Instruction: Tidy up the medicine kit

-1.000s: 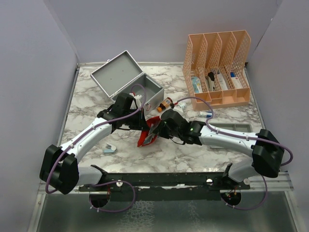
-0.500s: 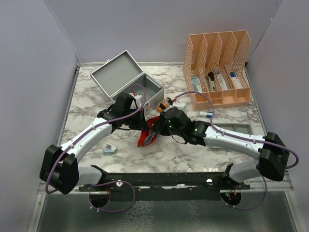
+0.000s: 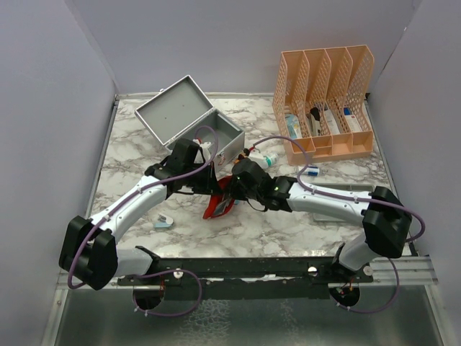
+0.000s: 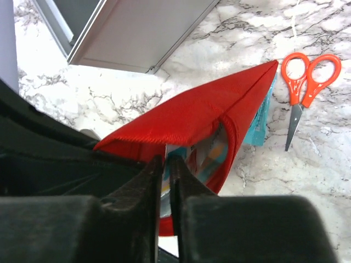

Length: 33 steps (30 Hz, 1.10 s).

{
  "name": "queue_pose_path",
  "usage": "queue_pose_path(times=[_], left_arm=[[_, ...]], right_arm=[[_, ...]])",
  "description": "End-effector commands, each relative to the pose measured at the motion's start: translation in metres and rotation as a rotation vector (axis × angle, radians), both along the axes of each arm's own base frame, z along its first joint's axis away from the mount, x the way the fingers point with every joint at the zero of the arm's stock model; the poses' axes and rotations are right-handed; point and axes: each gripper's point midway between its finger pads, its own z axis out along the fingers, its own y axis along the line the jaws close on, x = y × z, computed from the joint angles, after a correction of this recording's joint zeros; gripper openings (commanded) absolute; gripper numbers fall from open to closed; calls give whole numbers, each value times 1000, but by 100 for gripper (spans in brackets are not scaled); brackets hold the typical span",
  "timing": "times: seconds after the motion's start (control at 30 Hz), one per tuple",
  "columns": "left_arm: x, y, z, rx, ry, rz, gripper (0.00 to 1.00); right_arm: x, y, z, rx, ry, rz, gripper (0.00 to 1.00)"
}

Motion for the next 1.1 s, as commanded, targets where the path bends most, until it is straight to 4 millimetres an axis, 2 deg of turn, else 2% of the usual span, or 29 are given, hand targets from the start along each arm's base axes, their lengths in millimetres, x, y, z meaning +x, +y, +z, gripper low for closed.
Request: queue_pose_path(times=[0.0,0.07,0.23,0.43,0.53,0.7,0.77,0.87,1.07], left_arm=[[-4,-5,16,-49,-35,-24,0],[-5,-5,15,-49,-34,-24,0],[-5,-5,15,-50,-36,-24,0],[-6,-4,17,-53,-41,-24,0],[-7,-4,17,-53,-41,-24,0],[-7,-4,15,-49,-35,-24,0],[-6,-4,14,-49,-34,-24,0],[-6,-4,14,-48,-33,-24,0],[-7,-4,15,-51,-37,-24,0]], right_arm=[[16,-5,-2,-5,0,-123,7],[18,-6,-4,-1,7,-149,2],[25,-13,-10,-5,39,-240,1],[30,-2,-5,28,43,-167,1],[27,-1,7,50,32,-131,7],[17,-3,44,116,-35,-48,27],[13,-7,59,133,-68,-14,34],[5,-19,70,131,-102,10,37],[-3,-60,57,35,-103,-64,38]])
